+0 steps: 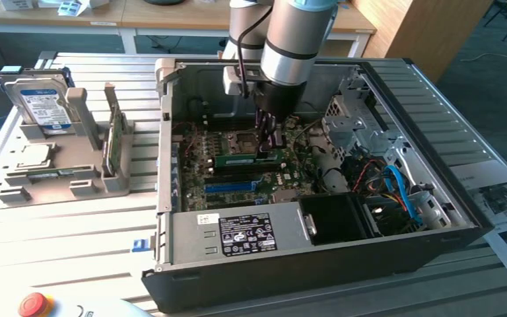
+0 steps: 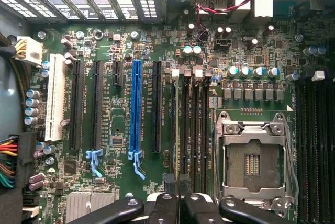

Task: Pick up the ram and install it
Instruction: 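Insert the ram into the slot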

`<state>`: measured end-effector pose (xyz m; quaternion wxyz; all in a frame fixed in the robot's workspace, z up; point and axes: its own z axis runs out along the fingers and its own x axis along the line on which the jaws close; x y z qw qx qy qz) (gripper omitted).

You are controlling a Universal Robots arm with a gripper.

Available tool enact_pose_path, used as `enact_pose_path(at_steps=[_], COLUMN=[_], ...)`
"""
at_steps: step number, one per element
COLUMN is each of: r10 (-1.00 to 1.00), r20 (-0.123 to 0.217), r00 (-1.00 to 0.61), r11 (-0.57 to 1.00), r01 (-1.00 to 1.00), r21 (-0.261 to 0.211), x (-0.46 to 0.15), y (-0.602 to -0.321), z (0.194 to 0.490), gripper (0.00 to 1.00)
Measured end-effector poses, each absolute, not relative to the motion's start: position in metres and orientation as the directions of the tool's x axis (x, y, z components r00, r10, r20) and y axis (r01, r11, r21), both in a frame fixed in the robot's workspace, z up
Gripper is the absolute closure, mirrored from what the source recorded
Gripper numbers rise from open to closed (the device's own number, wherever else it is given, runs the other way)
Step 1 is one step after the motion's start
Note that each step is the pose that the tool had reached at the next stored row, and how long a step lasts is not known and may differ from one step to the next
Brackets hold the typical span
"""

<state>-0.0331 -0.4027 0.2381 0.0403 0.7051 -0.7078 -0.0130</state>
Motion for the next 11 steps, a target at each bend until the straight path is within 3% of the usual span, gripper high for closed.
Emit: enact_pose_path(at_steps=[11], r10=[-0.999], r20=[0.039], r00=[-0.002], r11=[0.005], r01=[-0.997], r21=[0.075], x=[-0.0333], y=[-0.4043], z=[0.2378], gripper=[0.88])
